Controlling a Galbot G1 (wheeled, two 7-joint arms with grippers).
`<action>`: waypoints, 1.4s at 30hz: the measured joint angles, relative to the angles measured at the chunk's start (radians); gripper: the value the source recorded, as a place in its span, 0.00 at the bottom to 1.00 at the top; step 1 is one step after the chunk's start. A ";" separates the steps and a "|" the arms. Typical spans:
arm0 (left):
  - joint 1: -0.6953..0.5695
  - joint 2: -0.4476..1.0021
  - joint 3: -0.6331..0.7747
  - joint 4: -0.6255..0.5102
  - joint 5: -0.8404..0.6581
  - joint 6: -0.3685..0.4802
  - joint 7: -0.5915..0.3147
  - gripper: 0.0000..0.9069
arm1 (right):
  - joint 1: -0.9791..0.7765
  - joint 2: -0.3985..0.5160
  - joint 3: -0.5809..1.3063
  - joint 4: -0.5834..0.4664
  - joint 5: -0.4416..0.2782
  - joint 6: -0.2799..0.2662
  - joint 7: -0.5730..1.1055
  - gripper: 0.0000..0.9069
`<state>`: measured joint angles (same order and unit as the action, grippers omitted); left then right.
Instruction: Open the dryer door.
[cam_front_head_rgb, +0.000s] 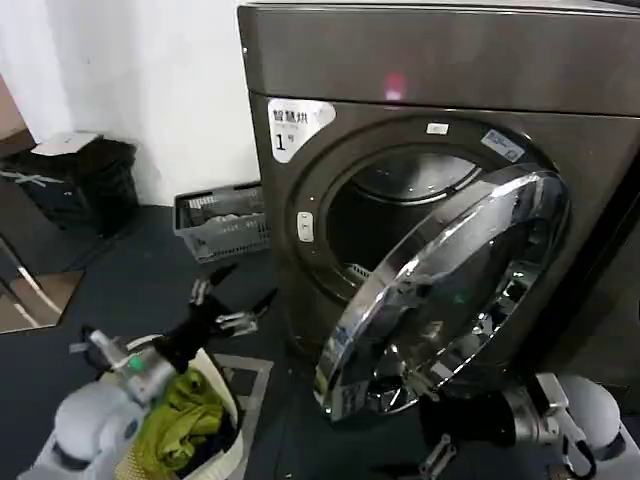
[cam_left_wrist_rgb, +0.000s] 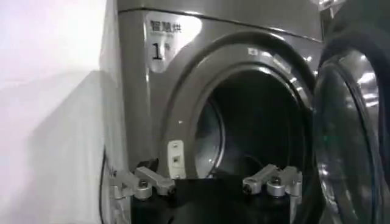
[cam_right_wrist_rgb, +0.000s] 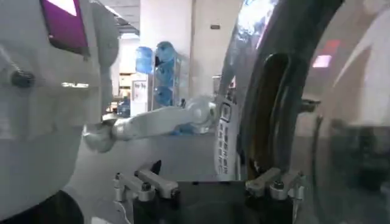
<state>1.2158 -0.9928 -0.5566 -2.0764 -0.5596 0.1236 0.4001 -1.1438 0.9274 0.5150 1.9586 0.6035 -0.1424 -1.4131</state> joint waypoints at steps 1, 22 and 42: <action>-0.013 0.010 0.021 0.006 -0.005 -0.003 0.000 1.00 | -0.008 -0.001 0.008 0.001 0.000 0.001 -0.003 1.00; -0.231 0.115 0.392 0.069 -0.043 -0.010 0.020 1.00 | -0.099 0.053 0.242 -0.123 -0.031 0.046 -0.001 1.00; -0.332 0.106 0.549 0.082 -0.028 -0.012 0.034 1.00 | -0.163 0.128 0.783 -0.253 -0.003 0.076 0.025 1.00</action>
<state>0.8839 -0.8866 -0.0077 -1.9943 -0.5880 0.1112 0.4340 -1.3069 1.0550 1.2982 1.7055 0.6001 -0.0662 -1.3881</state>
